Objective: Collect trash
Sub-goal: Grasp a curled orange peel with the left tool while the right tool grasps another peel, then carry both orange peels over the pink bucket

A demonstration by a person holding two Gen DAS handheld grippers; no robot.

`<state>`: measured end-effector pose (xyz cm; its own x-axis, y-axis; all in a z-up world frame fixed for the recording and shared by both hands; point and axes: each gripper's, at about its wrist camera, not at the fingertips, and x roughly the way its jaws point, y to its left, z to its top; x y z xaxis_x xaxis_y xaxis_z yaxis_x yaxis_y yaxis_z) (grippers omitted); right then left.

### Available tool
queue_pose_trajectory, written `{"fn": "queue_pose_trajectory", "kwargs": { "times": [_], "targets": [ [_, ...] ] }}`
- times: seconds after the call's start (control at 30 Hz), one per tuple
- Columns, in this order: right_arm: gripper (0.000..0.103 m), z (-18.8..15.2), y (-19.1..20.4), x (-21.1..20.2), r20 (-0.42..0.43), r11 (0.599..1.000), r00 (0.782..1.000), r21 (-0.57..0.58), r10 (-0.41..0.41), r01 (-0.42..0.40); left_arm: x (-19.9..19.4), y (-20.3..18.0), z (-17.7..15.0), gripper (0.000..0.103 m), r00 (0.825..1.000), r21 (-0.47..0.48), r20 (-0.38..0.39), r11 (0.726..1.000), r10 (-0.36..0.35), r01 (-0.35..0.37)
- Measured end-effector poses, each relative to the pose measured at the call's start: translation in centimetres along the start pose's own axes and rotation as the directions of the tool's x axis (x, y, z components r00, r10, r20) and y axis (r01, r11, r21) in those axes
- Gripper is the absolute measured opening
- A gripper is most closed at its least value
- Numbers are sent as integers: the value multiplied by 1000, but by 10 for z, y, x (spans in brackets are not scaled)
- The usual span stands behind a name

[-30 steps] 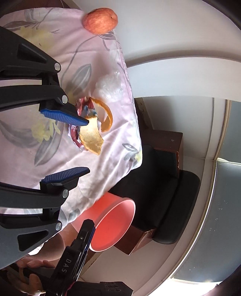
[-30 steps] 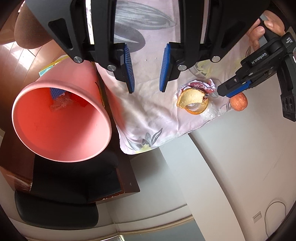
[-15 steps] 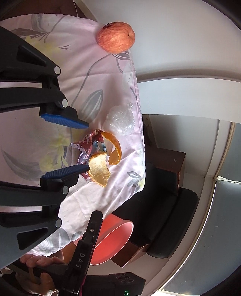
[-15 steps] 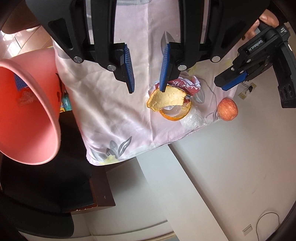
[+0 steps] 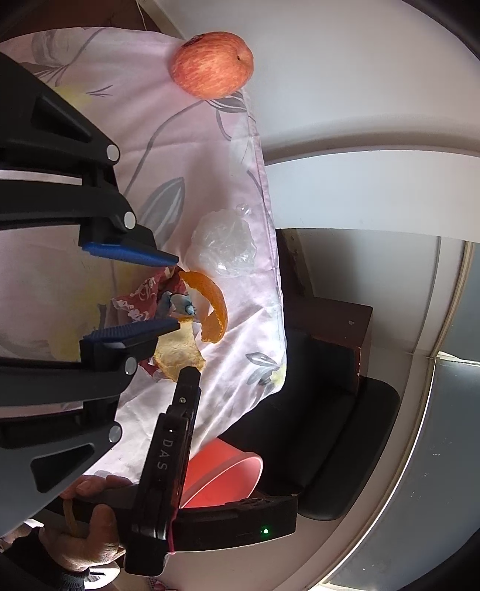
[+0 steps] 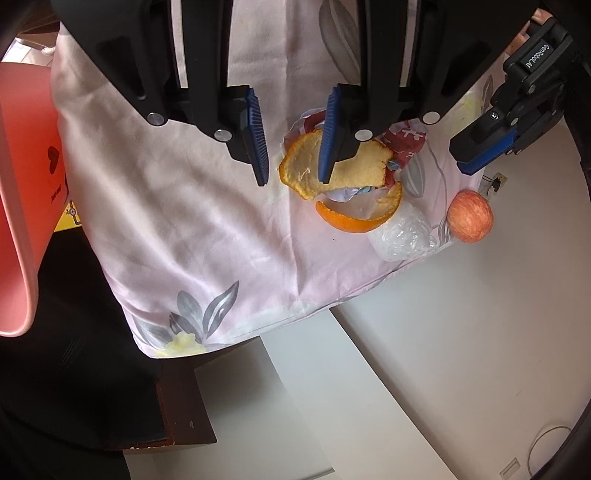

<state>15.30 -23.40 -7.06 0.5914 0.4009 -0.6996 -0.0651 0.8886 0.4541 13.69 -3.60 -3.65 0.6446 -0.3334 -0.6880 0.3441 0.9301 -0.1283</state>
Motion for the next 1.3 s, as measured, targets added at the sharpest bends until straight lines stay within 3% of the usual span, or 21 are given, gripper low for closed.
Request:
{"fn": "queue_pose_trajectory", "kwargs": {
  "times": [0.07, 0.1, 0.27, 0.8, 0.87, 1.03, 1.3],
  "targets": [
    [23, 0, 3, 4, -8, 1000, 1000, -20, 8, -8, 6, -4, 5, 28, 1000, 21, -1, 1000, -5, 5],
    [13, -1, 4, 4, -10, 1000, 1000, -30, 3, -3, 8, -6, 8, 28, 1000, 34, 0, 999, -5, 5],
    [8, -3, 1, -3, 18, 999, 999, -27, 43, -42, 23, -17, 21, 28, 1000, 103, 1, 995, 8, -8],
    [6, -5, -22, -72, 129, 997, 989, 29, 67, -71, 75, -38, 26, 22, 992, 333, -42, 938, 116, -96],
    [6, -8, -23, -77, 137, 997, 988, 34, 68, -74, 76, -38, 26, 13, 991, 346, -35, 932, 129, -109],
    [6, -10, -25, -88, 156, 996, 985, 36, 71, -77, 70, -33, 31, 4, 992, 318, -36, 943, 121, -103],
    [6, -13, -29, -110, 196, 997, 978, 36, 67, -75, 35, -46, 39, 4, 998, 258, 14, 964, 57, -59]
  ]
}}
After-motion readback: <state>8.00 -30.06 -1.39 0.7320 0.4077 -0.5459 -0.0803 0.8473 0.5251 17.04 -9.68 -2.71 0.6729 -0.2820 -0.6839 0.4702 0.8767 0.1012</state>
